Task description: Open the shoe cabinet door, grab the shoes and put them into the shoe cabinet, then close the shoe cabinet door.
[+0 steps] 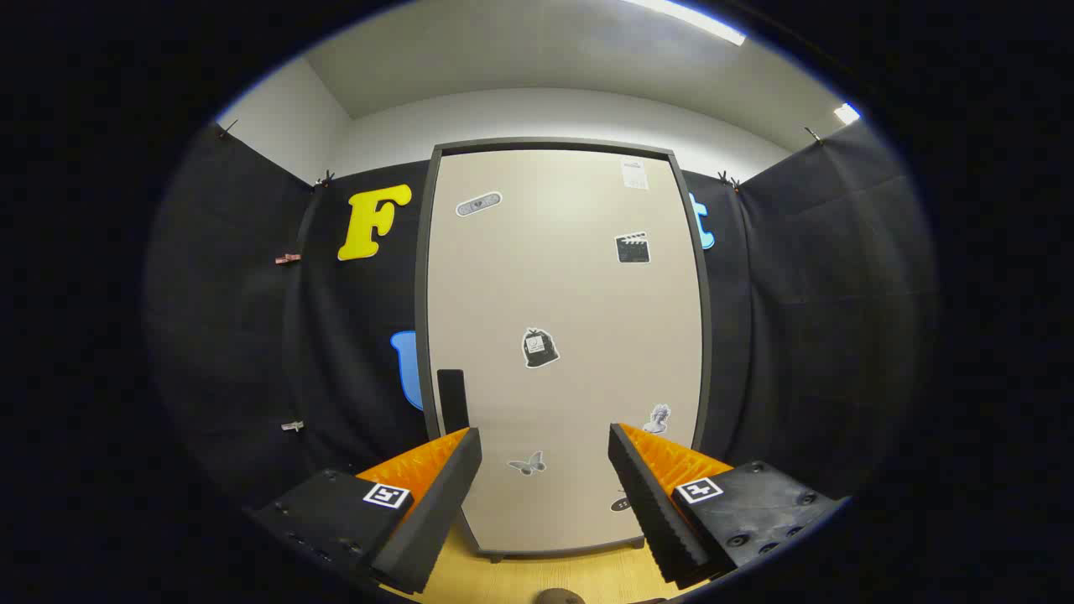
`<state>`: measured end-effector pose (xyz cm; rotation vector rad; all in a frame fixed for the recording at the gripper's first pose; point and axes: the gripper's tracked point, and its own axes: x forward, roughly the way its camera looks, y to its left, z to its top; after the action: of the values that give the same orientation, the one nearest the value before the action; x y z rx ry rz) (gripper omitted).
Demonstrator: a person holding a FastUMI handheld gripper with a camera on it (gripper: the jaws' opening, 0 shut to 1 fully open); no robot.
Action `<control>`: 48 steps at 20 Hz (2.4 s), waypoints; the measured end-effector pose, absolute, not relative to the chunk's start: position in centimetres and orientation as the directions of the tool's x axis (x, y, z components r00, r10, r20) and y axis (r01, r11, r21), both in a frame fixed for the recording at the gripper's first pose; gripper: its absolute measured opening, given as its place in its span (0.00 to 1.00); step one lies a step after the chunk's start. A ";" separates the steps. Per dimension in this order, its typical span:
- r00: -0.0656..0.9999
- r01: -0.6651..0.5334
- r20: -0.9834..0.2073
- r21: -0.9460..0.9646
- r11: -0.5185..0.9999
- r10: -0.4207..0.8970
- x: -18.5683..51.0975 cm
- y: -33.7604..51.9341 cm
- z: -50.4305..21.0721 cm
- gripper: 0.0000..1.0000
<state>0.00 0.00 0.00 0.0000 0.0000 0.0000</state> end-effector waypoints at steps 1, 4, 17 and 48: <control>1.000 0.000 -0.002 -0.001 1.000 0.000 0.0 0.1 0.0 0.99; 1.000 -0.001 0.005 -0.005 1.000 0.001 -0.1 0.1 0.1 0.99; 1.000 -0.026 -0.014 -0.006 1.000 0.026 1.3 2.3 -1.0 0.99; 0.993 0.007 -0.116 -0.016 1.000 -0.009 15.0 9.5 -8.1 0.20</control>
<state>14.95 9.47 -8.09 -0.0152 0.1163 -0.0083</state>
